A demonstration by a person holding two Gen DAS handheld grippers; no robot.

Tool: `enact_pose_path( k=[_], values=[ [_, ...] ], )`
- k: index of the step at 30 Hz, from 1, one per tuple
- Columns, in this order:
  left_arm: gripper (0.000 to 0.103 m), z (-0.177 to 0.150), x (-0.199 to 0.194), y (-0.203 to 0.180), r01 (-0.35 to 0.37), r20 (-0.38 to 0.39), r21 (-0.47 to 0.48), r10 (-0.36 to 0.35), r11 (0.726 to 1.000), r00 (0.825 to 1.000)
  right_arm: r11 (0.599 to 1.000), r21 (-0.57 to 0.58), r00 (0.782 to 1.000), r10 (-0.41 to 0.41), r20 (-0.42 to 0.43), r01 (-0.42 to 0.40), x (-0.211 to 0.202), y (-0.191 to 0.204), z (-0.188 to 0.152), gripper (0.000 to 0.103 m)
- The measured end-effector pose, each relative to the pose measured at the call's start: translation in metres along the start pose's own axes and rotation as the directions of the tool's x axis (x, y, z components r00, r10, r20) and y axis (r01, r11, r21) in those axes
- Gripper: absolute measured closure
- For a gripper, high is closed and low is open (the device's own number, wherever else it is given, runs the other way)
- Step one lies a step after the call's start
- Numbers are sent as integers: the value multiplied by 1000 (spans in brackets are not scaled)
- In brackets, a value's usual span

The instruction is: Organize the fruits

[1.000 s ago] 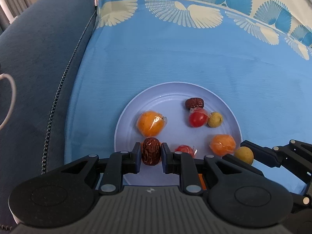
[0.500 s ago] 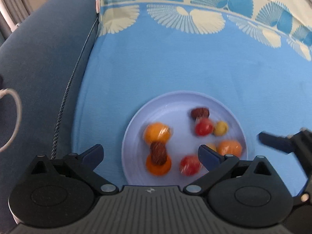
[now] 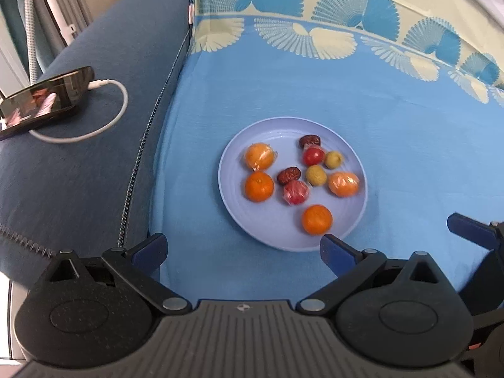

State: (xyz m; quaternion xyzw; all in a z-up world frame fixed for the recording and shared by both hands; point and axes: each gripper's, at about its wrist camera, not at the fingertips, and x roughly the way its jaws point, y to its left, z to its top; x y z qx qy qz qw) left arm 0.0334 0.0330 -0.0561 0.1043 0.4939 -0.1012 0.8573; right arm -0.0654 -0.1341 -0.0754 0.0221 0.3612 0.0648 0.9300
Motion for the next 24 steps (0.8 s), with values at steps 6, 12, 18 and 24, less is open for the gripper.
enact_pose_path(
  k=[6, 12, 18, 24],
  values=[
    [0, -24, -26, -6, -22, 45, 8, 21, 1000, 999, 999, -45, 998, -21, 56, 23, -29, 13, -10, 1],
    [0, -36, -46, -8, -26, 77, 2, 25, 1000, 997, 998, -58, 996, -31, 82, 35, -47, 17, -18, 1],
    [0, -39, -55, -11, -34, 102, 10, 33, 999, 994, 996, -68, 993, -42, 107, 50, -58, 20, -21, 1],
    [0, -41, -56, -12, -40, 105, 14, 38, 999, 994, 996, -64, 993, -49, 108, 56, -62, 19, -23, 1]
  ],
)
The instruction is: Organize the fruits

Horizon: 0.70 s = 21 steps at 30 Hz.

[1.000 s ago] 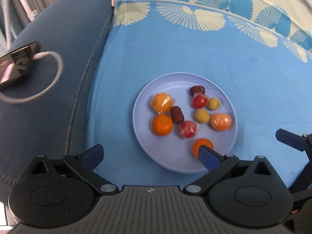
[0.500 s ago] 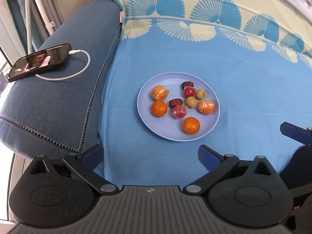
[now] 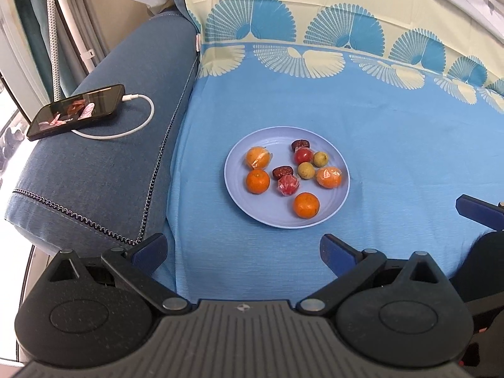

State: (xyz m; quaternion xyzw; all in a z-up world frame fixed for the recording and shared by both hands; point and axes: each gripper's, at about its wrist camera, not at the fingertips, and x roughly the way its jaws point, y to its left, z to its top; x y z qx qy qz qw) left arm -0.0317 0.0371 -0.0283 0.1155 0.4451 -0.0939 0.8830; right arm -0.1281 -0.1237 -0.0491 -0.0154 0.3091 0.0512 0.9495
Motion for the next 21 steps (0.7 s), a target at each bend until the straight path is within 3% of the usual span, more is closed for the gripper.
enact_pose_path(
  k=[21],
  values=[
    [0, 0, 2, 1, -3, -4, 3, 3, 1000, 1000, 1000, -8, 1000, -1, -3, 1, 1, 0, -1, 1]
  ],
)
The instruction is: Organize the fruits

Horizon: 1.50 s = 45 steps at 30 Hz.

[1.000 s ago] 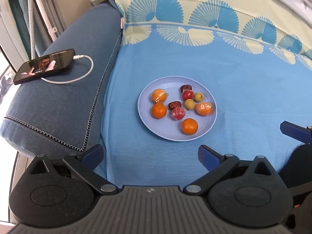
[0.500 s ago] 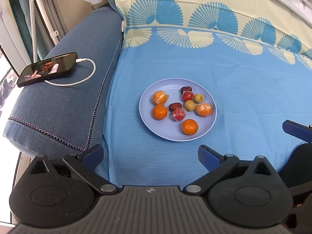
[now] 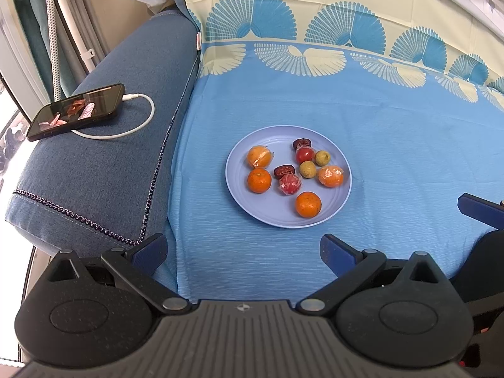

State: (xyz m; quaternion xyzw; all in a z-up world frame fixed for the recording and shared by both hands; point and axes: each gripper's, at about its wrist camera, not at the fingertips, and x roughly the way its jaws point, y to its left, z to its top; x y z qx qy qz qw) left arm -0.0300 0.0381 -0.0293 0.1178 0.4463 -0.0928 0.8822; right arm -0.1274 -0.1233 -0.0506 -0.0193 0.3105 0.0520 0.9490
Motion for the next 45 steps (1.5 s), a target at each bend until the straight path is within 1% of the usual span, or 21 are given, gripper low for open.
enact_pose_path(
  k=[22, 34, 37, 39, 41, 45],
  values=[
    [0, -2, 3, 1, -6, -1, 0, 6, 1000, 1000, 1000, 5, 1000, 1, -5, -1, 1, -1, -2, 1],
    [0, -4, 3, -3, -36, 7, 28, 36, 999, 999, 1000, 18, 1000, -7, -4, 7, 0, 0, -5, 1],
    [0, -2, 5, -1, -11, -10, 15, 11, 1000, 1000, 1000, 20, 1000, -11, -5, 11, 1, 1, -4, 1],
    [0, -2, 6, 3, 9, -20, -14, -9, 1000, 1000, 1000, 26, 1000, -12, -6, 12, 0, 0, -3, 1],
    [0, -3, 5, 3, 2, -12, -21, -2, 1000, 1000, 1000, 27, 1000, -12, -6, 12, 0, 0, -4, 1],
    [0, -3, 3, -1, -17, 6, 3, 17, 1000, 1000, 1000, 19, 1000, -10, -5, 10, 0, 1, -3, 1]
  ],
)
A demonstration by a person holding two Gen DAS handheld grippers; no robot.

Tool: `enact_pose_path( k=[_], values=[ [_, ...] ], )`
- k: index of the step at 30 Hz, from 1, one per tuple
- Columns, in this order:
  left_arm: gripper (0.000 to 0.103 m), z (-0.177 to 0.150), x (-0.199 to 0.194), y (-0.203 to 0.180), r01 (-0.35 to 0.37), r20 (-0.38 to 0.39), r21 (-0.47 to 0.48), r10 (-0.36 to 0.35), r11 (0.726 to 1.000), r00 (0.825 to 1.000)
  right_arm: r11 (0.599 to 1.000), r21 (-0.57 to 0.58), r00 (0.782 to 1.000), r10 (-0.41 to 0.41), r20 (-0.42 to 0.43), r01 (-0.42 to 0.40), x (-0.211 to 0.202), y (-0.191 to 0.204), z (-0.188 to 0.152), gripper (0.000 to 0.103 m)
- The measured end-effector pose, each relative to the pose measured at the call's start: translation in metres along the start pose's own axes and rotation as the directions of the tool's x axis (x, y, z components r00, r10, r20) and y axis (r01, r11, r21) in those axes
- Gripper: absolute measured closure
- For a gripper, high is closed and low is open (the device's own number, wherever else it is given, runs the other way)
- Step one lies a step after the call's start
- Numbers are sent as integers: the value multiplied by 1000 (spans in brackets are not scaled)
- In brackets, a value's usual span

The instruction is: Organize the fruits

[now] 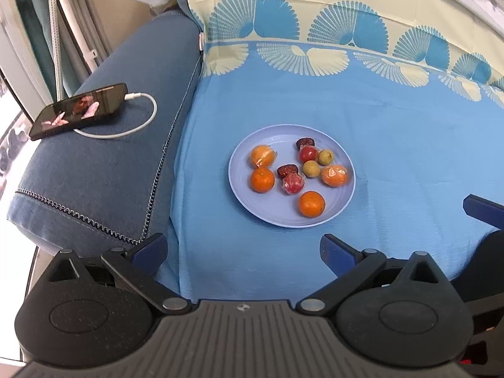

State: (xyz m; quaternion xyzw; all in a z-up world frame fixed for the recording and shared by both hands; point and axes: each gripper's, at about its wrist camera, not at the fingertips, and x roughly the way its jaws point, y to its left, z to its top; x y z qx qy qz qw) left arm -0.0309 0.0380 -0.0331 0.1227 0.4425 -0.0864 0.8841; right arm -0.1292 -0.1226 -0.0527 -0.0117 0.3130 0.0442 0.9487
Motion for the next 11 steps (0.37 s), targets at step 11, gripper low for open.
enact_pose_path(
  k=[11],
  values=[
    [0, 0, -2, -2, -20, 16, 12, 19, 1000, 1000, 1000, 2, 1000, -2, 1, 2, 0, 0, 1, 1]
  ],
)
